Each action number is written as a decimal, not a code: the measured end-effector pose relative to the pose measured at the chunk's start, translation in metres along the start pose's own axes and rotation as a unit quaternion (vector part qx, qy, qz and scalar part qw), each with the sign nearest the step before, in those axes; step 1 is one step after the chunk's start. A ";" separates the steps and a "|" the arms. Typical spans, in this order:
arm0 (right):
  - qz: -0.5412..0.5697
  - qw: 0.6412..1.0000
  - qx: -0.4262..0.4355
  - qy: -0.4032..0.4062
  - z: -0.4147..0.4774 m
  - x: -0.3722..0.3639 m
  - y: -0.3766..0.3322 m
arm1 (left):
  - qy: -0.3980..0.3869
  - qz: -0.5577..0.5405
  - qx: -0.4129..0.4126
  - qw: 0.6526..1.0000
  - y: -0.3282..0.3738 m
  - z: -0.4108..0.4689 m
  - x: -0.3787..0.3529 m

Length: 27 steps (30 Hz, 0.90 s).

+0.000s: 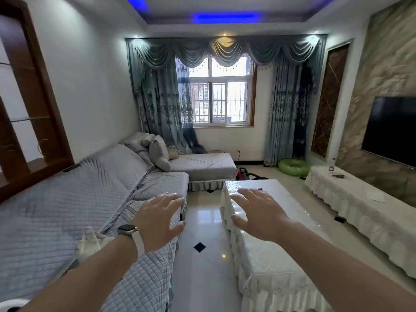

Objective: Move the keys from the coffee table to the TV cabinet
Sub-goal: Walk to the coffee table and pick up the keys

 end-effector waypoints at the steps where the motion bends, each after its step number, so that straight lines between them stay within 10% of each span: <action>1: 0.003 1.000 0.002 0.004 0.000 0.000 0.003 | -0.003 -0.003 -0.004 1.000 0.002 0.002 -0.002; 27: 0.002 0.998 -0.004 -0.064 0.152 -0.134 -0.008 | -0.022 -0.072 0.023 0.997 -0.112 0.075 -0.141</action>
Point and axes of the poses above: each hand's wrist, its own z-axis towards the middle knuckle, its own x-axis out of the back of the hand, y = z × x, the point moved 6 cm from there along z, towards the middle knuckle, and after that the axes turned 13 degrees about -x, right-handed, at the moved point
